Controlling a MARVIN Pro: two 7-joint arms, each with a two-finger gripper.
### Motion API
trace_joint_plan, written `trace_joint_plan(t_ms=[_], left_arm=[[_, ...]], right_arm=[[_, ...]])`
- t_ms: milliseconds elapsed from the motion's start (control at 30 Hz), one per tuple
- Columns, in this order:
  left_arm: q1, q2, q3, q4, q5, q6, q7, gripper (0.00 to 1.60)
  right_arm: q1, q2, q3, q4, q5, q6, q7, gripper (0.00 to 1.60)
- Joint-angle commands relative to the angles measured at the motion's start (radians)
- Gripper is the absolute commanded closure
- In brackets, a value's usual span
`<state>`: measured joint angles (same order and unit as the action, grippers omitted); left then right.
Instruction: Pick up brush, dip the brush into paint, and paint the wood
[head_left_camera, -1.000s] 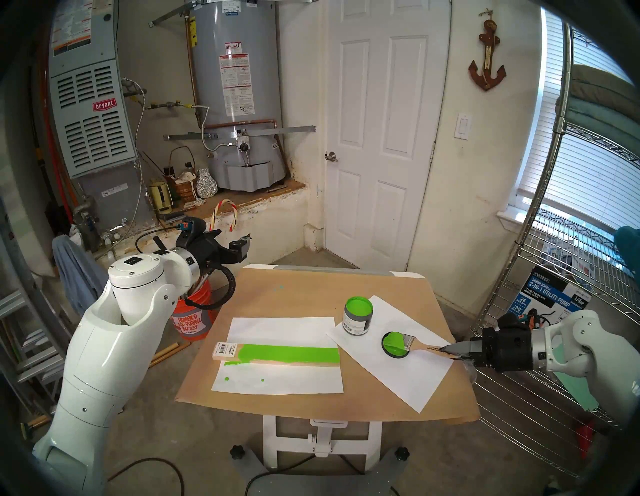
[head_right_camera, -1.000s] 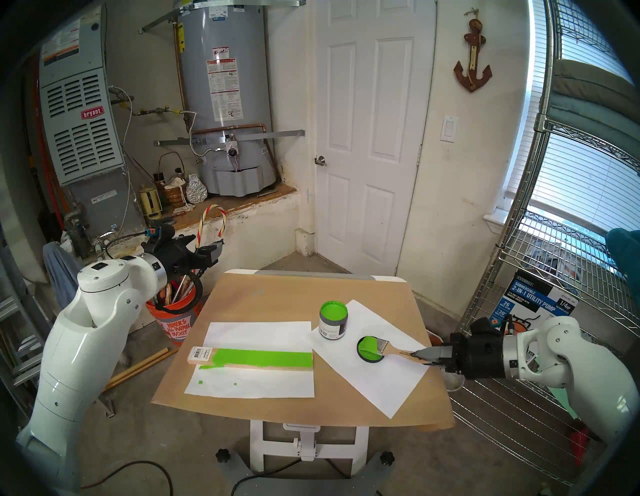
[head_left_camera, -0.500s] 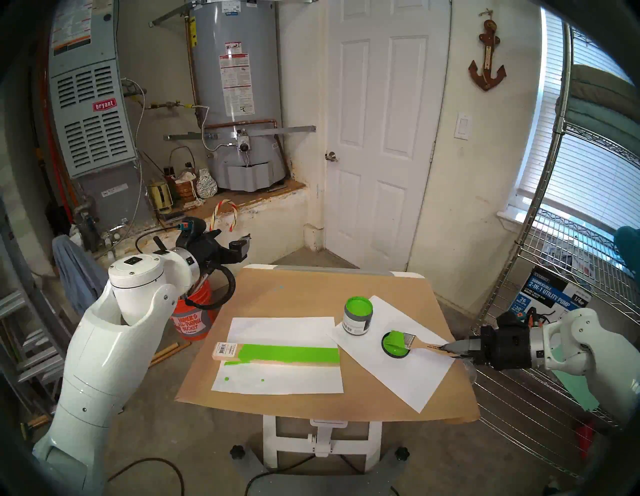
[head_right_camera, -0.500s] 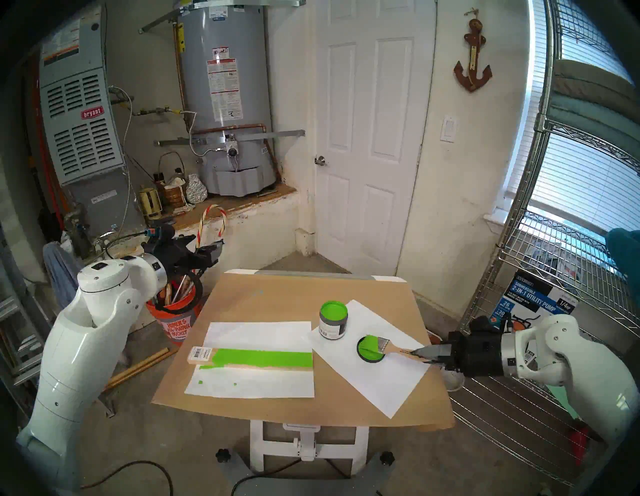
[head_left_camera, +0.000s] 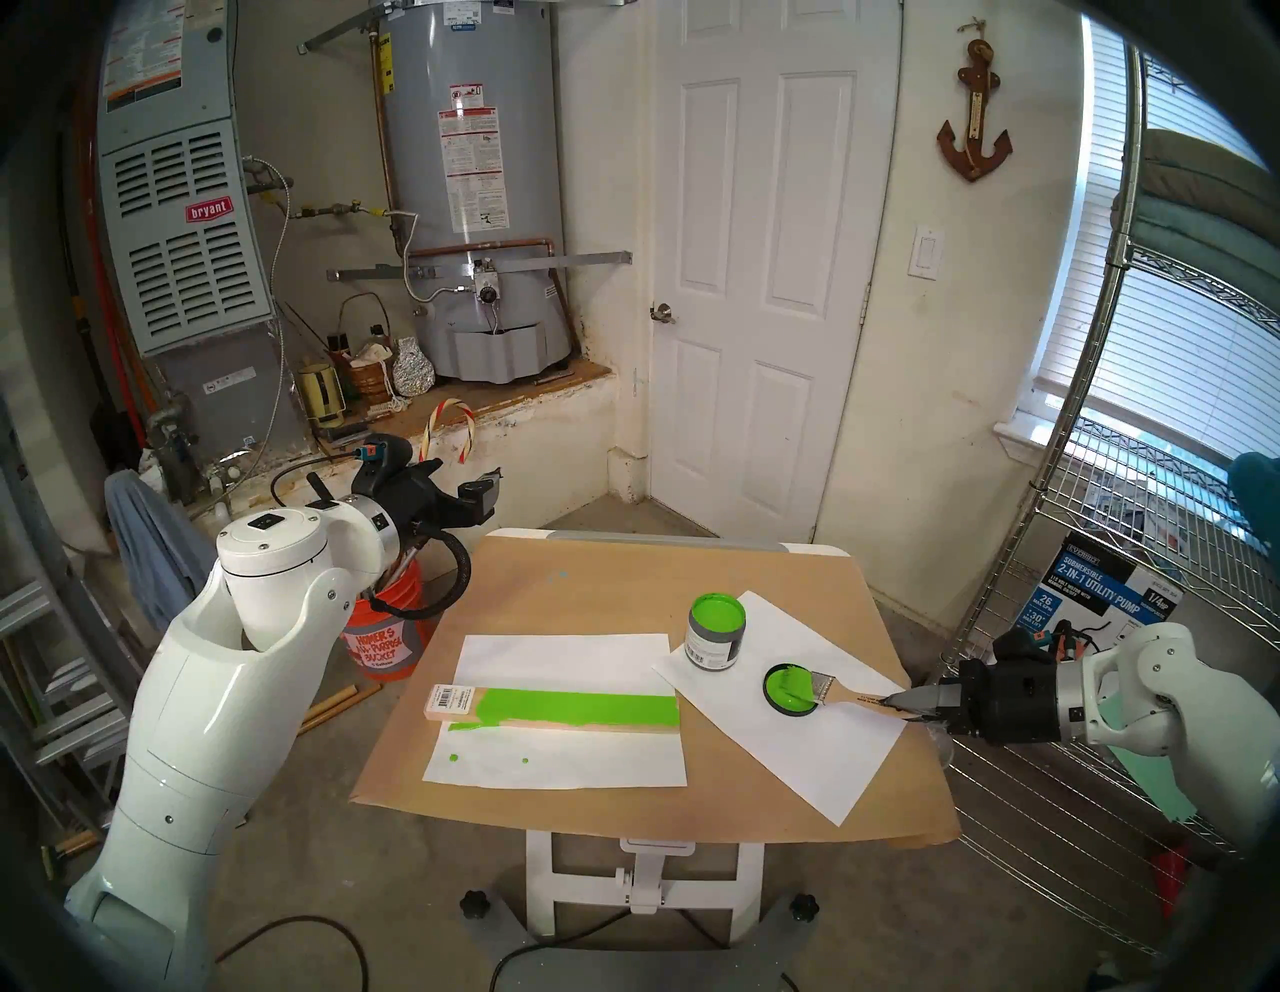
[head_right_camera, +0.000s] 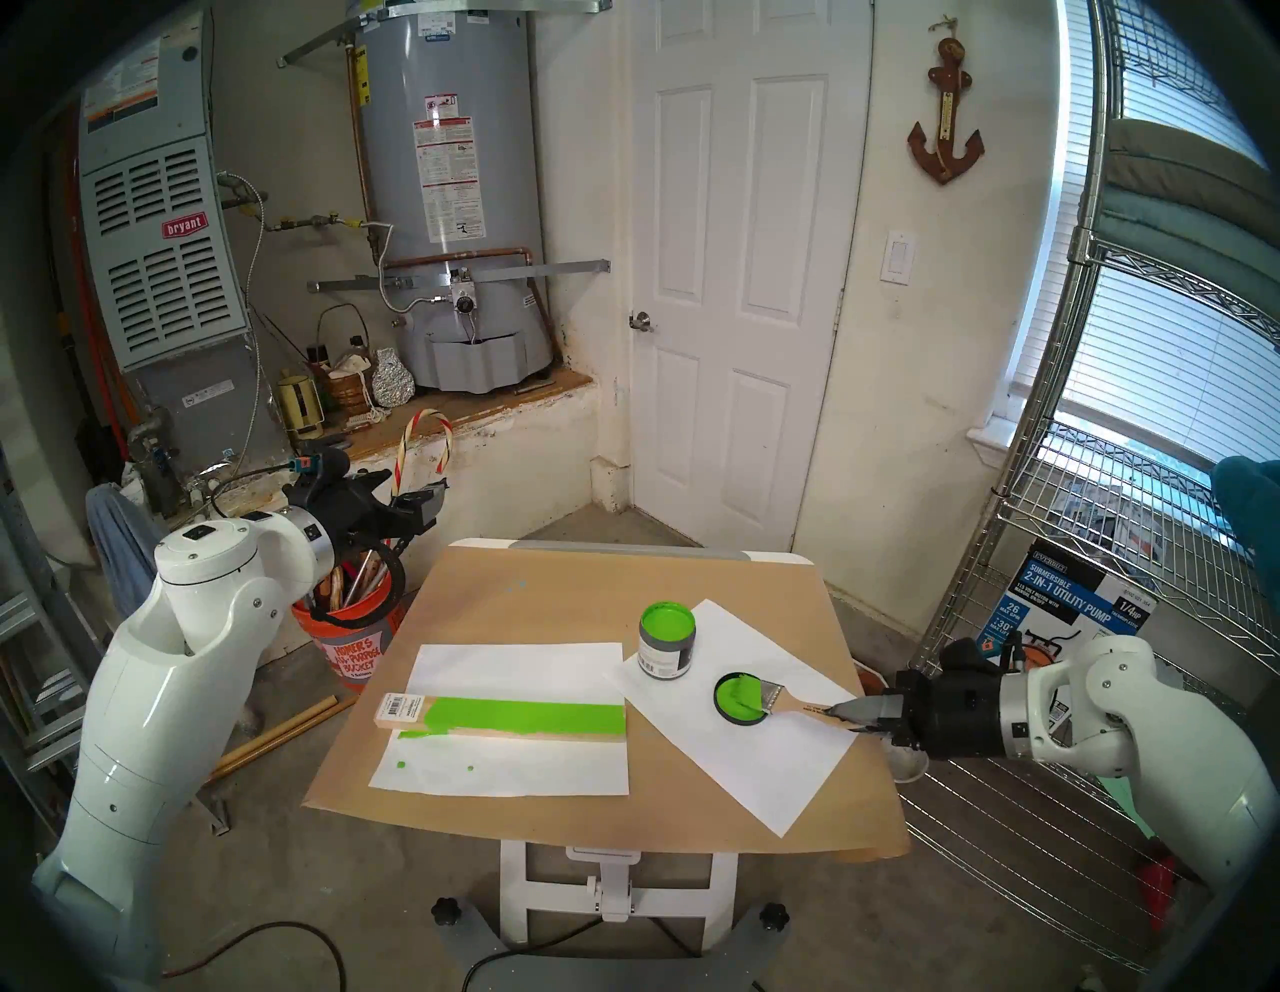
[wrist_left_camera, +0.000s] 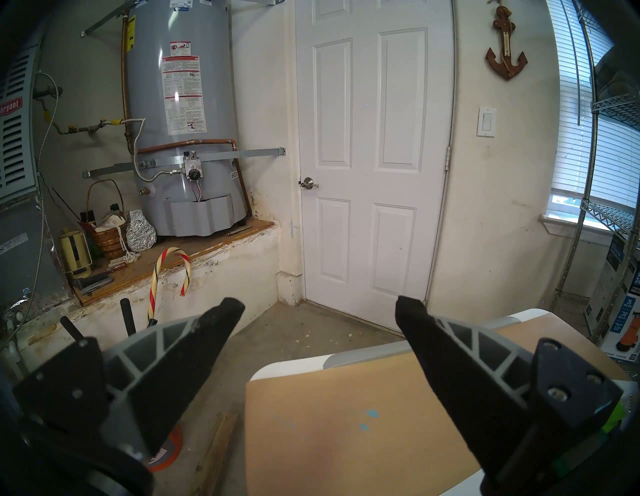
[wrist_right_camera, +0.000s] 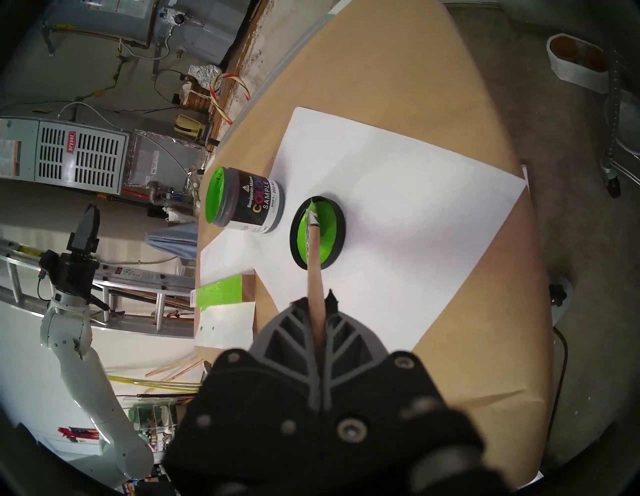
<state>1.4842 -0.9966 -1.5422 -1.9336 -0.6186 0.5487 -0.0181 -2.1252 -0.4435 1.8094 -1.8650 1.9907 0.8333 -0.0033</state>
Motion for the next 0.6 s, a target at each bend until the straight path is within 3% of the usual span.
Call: trace_joint_plan(t_ms=[0, 567], left_arm=[[-0.009, 0.002, -0.009, -0.017, -0.002, -0.003, 0.000, 0.00], [-0.009, 0.002, -0.009, -0.017, -0.002, -0.003, 0.000, 0.00]], right_arm=[[0.032, 0.005, -0.012, -0.003, 0.010, -0.008, 0.002, 1.60], [0.092, 0.017, -0.094, 0.014, -0.008, -0.044, -0.036, 1.60]])
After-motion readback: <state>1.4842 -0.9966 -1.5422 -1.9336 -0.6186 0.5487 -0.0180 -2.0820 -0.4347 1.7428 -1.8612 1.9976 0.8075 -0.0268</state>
